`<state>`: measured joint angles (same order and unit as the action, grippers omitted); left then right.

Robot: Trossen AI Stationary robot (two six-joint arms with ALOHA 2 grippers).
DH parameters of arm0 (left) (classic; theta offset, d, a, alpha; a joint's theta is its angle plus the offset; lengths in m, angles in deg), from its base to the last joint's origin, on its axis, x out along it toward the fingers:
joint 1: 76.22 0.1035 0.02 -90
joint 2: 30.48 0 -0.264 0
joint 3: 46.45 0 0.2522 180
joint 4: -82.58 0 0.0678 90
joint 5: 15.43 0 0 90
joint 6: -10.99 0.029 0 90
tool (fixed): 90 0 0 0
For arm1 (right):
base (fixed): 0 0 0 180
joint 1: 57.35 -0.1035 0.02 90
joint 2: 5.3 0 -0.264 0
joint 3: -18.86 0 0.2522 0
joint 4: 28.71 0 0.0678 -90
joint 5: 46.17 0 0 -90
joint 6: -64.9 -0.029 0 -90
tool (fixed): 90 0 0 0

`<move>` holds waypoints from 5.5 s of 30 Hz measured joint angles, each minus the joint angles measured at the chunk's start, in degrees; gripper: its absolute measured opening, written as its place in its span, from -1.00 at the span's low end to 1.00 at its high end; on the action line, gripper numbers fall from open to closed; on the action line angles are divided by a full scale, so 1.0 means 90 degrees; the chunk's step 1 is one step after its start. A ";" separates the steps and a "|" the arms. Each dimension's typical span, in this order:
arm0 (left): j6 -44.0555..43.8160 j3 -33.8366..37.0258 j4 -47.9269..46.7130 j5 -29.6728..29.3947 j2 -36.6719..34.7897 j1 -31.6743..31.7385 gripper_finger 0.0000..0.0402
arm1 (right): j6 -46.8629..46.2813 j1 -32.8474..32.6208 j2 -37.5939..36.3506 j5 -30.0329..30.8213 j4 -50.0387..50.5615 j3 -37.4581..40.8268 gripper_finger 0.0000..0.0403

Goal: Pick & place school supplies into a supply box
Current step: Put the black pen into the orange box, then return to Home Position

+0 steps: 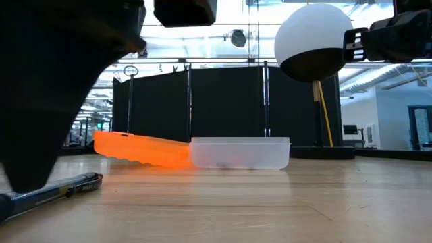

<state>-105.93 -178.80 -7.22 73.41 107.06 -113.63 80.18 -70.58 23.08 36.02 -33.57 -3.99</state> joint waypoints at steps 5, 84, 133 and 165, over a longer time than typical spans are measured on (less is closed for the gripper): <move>0.0011 0.0000 0.0106 -0.0018 0.0000 0.0031 -0.01 | -0.0119 0.0000 0.0000 0.0000 0.0051 -0.0002 -1.00; 0.5809 0.0000 0.0932 0.0180 -0.0314 0.4041 -0.41 | -0.1100 0.0000 0.0000 0.0002 0.0328 -0.0007 -1.00; 1.3251 1.1573 1.2932 0.0987 -0.9634 0.4593 -0.99 | -0.1359 0.0812 -0.0687 -0.0459 -0.0960 0.0325 -1.00; 1.4948 1.3112 1.2640 -0.0866 -1.1571 0.3223 -1.00 | -0.1592 0.1103 -0.2567 0.0366 -0.0025 0.0903 -1.00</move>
<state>28.60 -60.79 106.54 65.61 2.92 -84.62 65.86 -60.66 -0.02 39.31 -33.79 4.15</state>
